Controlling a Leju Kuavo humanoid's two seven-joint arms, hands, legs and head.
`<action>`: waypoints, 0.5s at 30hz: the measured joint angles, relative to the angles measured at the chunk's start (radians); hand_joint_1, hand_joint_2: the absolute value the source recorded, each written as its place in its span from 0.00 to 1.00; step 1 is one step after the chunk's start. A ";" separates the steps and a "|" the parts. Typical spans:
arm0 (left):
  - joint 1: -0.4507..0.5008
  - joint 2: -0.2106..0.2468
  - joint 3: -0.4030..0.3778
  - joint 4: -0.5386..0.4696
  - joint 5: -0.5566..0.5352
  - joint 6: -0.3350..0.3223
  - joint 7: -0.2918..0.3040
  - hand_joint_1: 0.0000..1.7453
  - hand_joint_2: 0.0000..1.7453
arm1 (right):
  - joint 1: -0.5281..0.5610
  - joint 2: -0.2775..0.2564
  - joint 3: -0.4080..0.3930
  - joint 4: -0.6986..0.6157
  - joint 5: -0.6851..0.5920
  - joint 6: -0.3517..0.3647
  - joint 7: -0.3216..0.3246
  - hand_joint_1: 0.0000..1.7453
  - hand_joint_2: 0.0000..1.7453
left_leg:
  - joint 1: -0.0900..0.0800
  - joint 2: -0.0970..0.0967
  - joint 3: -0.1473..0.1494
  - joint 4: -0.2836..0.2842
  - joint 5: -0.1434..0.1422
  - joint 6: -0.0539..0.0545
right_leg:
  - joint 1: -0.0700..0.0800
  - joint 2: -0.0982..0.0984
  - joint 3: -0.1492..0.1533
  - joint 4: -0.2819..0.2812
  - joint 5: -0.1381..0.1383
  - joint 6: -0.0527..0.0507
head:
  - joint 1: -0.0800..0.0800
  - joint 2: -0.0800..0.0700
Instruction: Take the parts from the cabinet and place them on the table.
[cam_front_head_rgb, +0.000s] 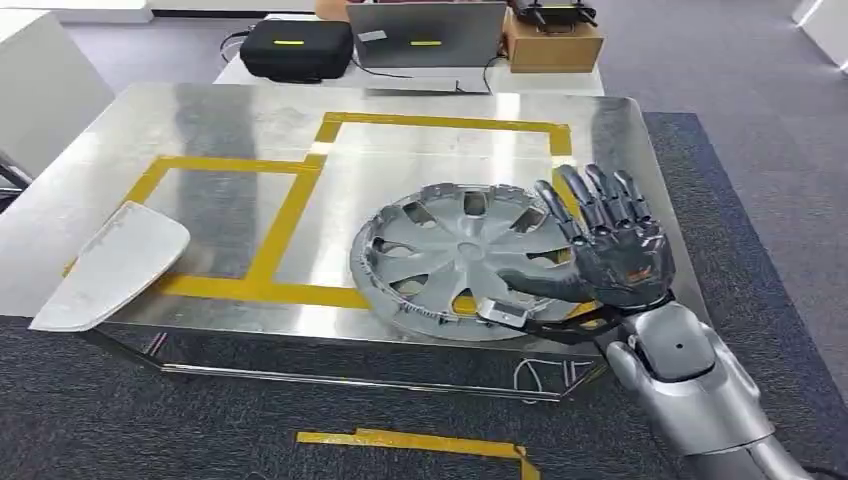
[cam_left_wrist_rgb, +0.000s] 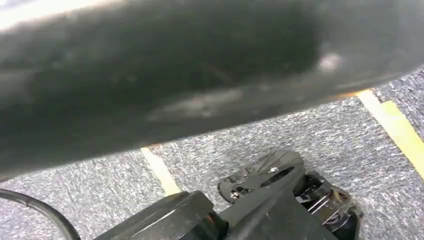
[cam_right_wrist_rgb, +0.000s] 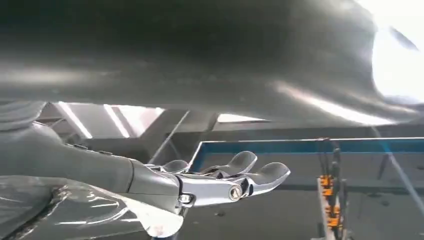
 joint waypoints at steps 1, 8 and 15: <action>0.000 0.000 0.000 0.000 0.001 0.000 0.000 0.00 0.00 | 0.001 0.002 -0.004 -0.001 0.000 0.000 0.000 0.00 0.00 | 0.000 0.000 0.000 0.000 0.000 0.000 | 0.000 0.000 0.000 0.000 0.000 0.000 | 0.000 0.000; -0.001 0.000 0.000 0.000 0.006 0.001 0.000 0.00 0.00 | 0.007 0.015 -0.024 -0.001 0.000 0.000 0.000 0.00 0.00 | 0.000 0.000 0.000 0.000 0.000 0.000 | 0.000 0.000 0.000 0.000 0.000 0.000 | 0.000 0.000; -0.001 0.000 0.000 0.000 0.006 -0.001 -0.009 0.00 0.00 | 0.020 0.032 -0.042 -0.029 0.000 0.000 -0.015 0.00 0.00 | 0.000 0.000 0.000 0.000 0.000 0.000 | 0.000 0.000 0.000 0.000 0.000 0.000 | 0.000 0.000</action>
